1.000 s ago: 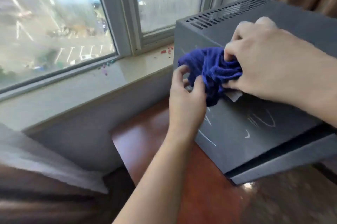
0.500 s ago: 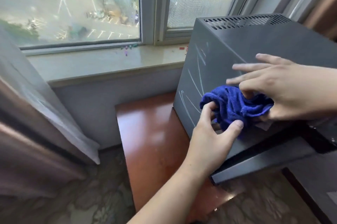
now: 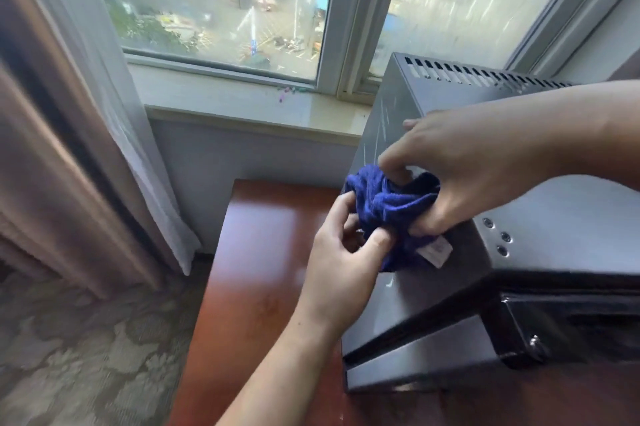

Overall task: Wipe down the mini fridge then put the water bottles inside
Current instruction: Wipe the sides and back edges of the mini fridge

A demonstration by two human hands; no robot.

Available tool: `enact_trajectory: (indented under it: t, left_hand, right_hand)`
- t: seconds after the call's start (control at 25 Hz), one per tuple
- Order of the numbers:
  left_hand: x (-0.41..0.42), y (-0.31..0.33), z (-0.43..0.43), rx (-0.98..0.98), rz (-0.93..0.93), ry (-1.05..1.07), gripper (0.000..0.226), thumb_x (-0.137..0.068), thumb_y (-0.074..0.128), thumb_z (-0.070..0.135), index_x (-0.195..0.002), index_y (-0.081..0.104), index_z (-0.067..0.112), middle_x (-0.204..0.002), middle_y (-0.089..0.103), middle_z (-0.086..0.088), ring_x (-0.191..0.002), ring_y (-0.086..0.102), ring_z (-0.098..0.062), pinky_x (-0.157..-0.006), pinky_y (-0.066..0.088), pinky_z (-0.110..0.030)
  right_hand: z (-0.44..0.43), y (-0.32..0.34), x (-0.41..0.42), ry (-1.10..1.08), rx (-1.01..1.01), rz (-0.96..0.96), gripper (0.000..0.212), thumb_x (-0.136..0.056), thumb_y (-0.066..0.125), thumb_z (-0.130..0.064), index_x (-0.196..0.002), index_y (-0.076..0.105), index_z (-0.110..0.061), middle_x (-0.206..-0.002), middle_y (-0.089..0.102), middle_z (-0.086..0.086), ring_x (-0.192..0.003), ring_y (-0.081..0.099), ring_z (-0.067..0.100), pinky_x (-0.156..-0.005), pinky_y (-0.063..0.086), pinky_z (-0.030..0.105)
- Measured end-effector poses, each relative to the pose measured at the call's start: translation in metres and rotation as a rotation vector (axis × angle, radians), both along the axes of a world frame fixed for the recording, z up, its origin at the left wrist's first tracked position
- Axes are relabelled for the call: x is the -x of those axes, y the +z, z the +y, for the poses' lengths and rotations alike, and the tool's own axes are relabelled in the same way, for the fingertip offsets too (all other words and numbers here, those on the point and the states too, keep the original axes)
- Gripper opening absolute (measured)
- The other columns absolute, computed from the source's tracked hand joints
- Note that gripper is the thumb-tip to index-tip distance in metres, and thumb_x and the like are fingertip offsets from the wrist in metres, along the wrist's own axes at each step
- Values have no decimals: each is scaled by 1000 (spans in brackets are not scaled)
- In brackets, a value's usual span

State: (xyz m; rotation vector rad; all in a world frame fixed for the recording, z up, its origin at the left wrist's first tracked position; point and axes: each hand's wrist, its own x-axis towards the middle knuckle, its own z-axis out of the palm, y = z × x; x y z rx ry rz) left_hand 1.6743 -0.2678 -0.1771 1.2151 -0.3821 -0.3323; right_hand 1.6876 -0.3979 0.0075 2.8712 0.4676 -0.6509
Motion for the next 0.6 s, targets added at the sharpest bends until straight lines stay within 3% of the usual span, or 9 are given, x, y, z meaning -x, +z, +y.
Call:
enact_trajectory:
  t: [0.08, 0.16, 0.24, 0.36, 0.52, 0.6]
  left_hand:
    - [33, -2, 1, 74, -16, 14, 37, -84, 68, 21, -120, 66, 23, -106, 78, -8, -98, 75, -20, -88, 61, -34]
    - [70, -4, -6, 123, 42, 59, 41, -80, 72, 23, -120, 66, 26, -105, 79, -5, -95, 74, -13, -85, 62, -36]
    - [89, -10, -13, 141, 95, 94, 43, -78, 75, 23, -119, 68, 36, -106, 79, -3, -95, 74, -14, -87, 61, -44]
    - [65, -14, -17, 91, 26, 141, 39, -88, 73, 19, -119, 67, 42, -110, 79, 2, -103, 75, -16, -95, 60, -44]
    - [3, -12, -37, 15, -63, 205, 35, -97, 68, 15, -129, 64, 29, -114, 78, 5, -109, 74, -17, -96, 58, -50]
    - [-30, -15, -48, 5, -70, 245, 35, -98, 66, 16, -132, 63, 26, -116, 77, 6, -113, 72, -14, -100, 56, -50]
  right_hand:
    - [1, 14, 19, 41, 32, 20, 43, -65, 73, -63, -77, 48, -30, -75, 62, -11, -73, 55, 7, -74, 55, 34]
    - [2, 20, 40, 124, 25, 41, 45, -63, 70, -63, -81, 46, -30, -74, 61, -5, -74, 55, 11, -61, 50, 31]
    - [0, 9, 49, 190, 12, 61, 44, -61, 68, -61, -80, 44, -30, -75, 61, -5, -73, 57, 14, -61, 50, 33]
    - [-10, -6, 28, 131, 68, 65, 41, -63, 71, -56, -79, 44, -30, -76, 60, -7, -70, 56, 13, -62, 51, 35]
    - [-23, -4, -31, 37, 106, 33, 41, -68, 81, -46, -76, 43, -33, -73, 55, -8, -66, 52, 9, -61, 45, 29]
    - [-28, -10, -59, -7, 65, -10, 46, -67, 84, -40, -85, 42, -33, -78, 57, -11, -69, 54, 10, -64, 47, 29]
